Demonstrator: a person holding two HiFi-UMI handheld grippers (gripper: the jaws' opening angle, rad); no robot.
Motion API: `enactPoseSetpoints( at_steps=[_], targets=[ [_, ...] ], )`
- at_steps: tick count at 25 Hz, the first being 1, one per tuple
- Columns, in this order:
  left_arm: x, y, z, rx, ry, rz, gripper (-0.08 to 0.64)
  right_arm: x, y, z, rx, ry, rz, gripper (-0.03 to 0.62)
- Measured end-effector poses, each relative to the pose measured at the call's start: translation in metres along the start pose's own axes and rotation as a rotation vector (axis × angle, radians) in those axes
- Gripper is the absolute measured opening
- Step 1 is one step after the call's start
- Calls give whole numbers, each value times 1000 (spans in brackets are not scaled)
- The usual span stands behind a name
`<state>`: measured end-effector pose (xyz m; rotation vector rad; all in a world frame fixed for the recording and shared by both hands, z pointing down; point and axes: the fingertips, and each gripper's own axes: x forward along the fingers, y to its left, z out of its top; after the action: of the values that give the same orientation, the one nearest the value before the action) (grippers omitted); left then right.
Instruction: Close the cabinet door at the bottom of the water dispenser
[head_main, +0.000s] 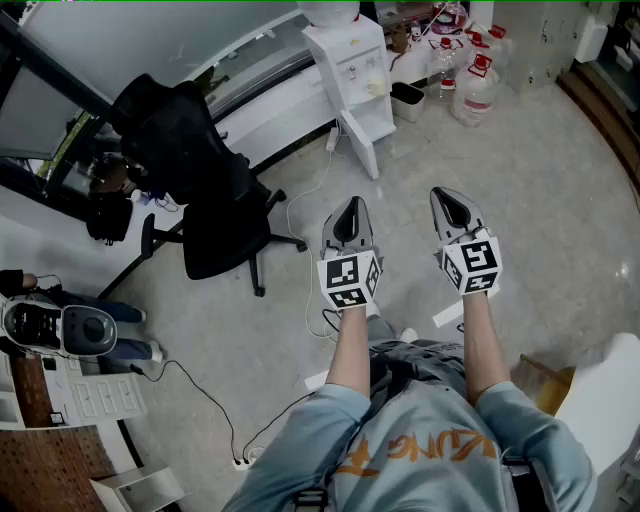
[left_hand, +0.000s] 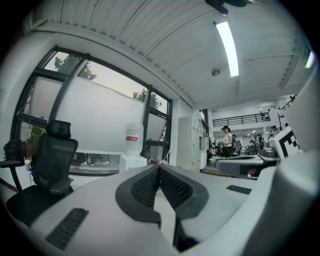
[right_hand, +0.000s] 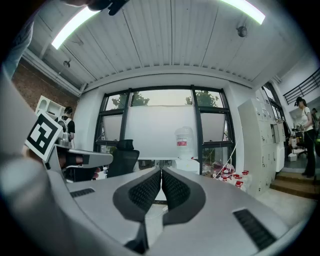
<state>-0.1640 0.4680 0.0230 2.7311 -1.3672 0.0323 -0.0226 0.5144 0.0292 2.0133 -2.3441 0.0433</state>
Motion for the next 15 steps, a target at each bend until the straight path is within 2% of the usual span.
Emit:
enactPoseSetpoints(
  at_steps=[7,15],
  targets=[
    [-2,-3,5,7,-7,9,11,-6,-13,7,52,-36,-21,29],
    [-2,10,17,5,-31,45,11,-1,-38,19,67,-55,-48,29]
  ],
)
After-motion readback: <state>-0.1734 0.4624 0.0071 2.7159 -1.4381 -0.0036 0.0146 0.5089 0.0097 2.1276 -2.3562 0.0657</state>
